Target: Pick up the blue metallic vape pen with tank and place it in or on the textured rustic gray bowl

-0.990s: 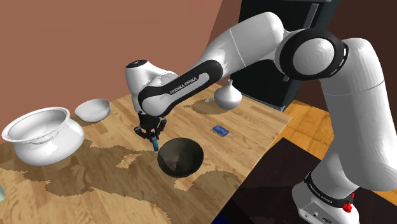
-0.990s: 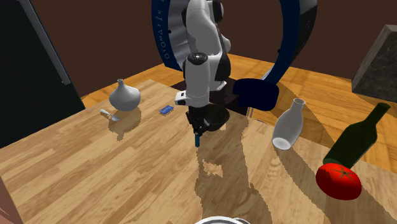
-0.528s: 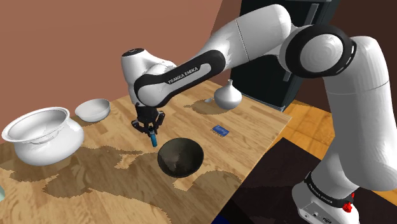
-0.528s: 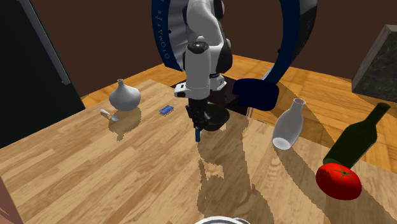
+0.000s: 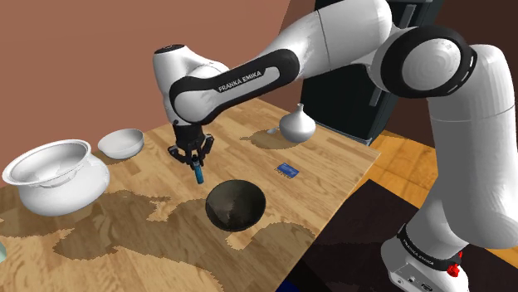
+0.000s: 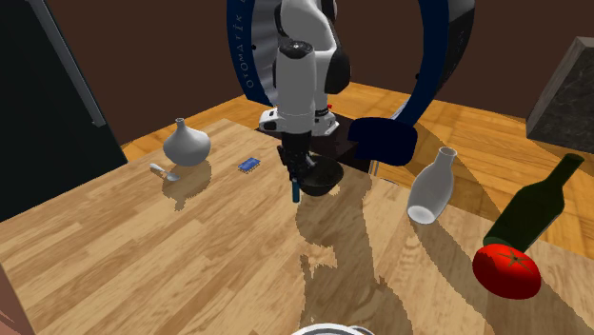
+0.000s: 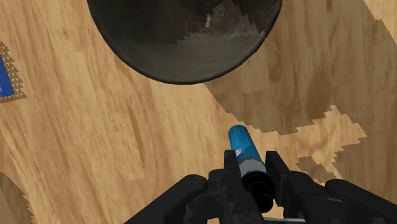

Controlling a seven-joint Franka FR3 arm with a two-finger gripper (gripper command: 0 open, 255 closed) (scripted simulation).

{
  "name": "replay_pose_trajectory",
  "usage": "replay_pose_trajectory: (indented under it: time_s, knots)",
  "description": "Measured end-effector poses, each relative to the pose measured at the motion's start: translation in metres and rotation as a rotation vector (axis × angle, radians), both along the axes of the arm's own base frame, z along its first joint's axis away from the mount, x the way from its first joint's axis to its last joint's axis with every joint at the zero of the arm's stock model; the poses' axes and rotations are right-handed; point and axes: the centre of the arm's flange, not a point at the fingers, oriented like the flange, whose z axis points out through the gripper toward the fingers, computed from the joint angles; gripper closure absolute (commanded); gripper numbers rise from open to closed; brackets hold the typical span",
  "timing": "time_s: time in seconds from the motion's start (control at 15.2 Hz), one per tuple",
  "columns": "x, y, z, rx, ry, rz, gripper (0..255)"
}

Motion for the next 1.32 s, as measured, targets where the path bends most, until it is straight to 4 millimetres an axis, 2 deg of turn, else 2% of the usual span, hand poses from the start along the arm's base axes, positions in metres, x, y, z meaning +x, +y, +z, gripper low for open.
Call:
replay_pose_trajectory:
  time_s: [0.99, 1.12, 1.32]
  knots:
    - [0.000, 0.000, 0.079, 0.000, 0.000, 0.000, 255]
    - [-0.015, -0.003, 0.087, 0.000, 0.001, 0.000, 255]
    - [-0.047, -0.012, 0.094, 0.001, 0.001, 0.001, 255]
